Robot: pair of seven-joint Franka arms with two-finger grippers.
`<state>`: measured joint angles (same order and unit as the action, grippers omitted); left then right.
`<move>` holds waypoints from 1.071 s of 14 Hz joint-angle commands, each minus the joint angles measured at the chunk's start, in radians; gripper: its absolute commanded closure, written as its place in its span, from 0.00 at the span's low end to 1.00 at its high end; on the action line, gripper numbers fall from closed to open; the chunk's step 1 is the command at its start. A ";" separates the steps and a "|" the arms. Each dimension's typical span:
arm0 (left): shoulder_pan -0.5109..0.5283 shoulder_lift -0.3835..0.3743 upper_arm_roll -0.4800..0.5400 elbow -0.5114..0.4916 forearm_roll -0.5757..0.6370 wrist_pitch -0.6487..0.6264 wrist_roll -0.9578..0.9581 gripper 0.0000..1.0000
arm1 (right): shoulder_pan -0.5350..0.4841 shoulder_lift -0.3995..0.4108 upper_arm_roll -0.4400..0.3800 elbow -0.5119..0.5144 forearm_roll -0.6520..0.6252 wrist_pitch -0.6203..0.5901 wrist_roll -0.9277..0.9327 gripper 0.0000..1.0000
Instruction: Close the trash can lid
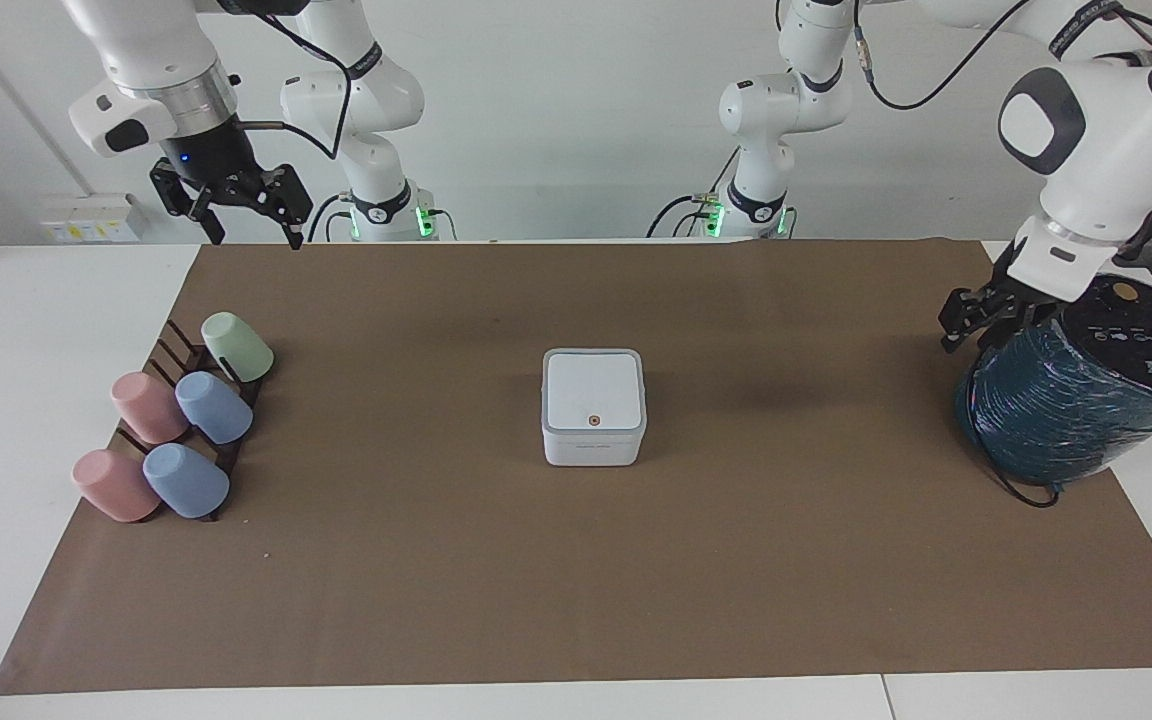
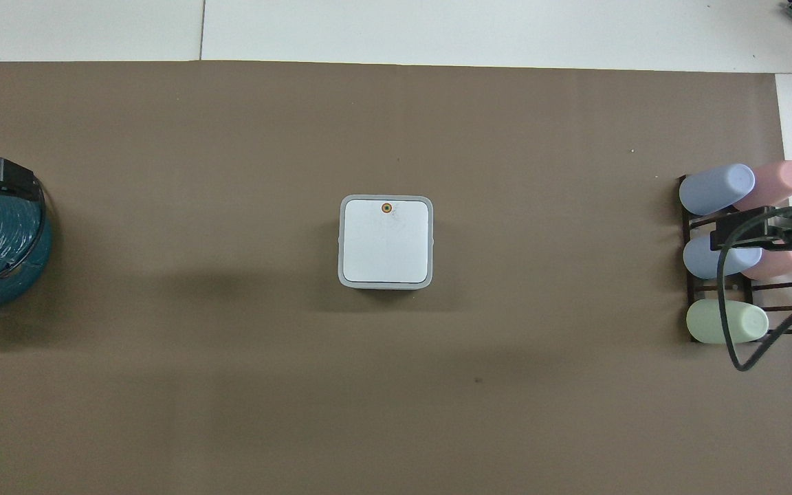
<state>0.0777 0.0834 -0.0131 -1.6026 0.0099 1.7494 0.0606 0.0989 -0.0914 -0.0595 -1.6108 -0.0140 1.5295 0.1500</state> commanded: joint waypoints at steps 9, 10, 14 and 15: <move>-0.061 -0.100 -0.036 -0.010 0.021 -0.024 0.011 0.00 | -0.010 -0.016 0.004 -0.012 0.005 -0.009 -0.029 0.00; -0.081 -0.102 -0.036 -0.014 0.019 -0.015 0.010 0.00 | -0.010 -0.016 0.004 -0.012 0.005 -0.009 -0.029 0.00; -0.101 -0.106 -0.034 -0.020 0.019 -0.011 0.007 0.00 | -0.010 -0.016 0.004 -0.012 0.005 -0.009 -0.029 0.00; -0.101 -0.106 -0.034 -0.020 0.019 -0.011 0.007 0.00 | -0.010 -0.016 0.004 -0.012 0.005 -0.009 -0.029 0.00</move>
<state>-0.0147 -0.0011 -0.0594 -1.6031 0.0114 1.7328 0.0620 0.0989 -0.0914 -0.0595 -1.6108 -0.0140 1.5295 0.1500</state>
